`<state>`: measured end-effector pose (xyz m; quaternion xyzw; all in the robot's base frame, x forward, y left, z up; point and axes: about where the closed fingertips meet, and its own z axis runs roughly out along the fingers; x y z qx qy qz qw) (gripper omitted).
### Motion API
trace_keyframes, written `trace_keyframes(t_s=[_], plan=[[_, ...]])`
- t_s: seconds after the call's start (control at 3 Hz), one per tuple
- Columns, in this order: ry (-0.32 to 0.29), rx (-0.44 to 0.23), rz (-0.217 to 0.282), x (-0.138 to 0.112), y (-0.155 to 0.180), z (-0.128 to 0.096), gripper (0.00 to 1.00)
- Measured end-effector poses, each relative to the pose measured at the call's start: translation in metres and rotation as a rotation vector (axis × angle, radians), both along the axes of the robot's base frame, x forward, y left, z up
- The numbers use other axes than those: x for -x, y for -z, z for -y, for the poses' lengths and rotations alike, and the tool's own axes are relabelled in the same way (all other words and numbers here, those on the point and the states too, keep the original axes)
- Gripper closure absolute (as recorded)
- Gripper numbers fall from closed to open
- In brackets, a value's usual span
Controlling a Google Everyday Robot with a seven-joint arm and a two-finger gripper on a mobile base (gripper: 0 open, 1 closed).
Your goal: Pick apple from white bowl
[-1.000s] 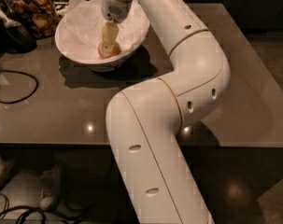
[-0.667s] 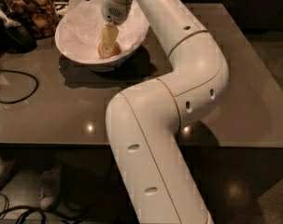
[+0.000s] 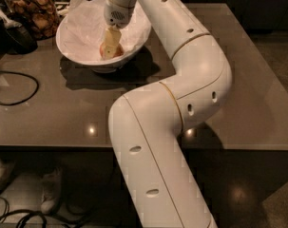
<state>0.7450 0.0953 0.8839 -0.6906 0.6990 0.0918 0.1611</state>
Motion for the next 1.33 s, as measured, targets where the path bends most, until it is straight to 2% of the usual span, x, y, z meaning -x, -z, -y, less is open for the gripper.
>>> trace_keyframes(t_s=[1.33], plan=[[-0.012, -0.003, -0.038, -0.004, 0.026, -0.001, 0.25]])
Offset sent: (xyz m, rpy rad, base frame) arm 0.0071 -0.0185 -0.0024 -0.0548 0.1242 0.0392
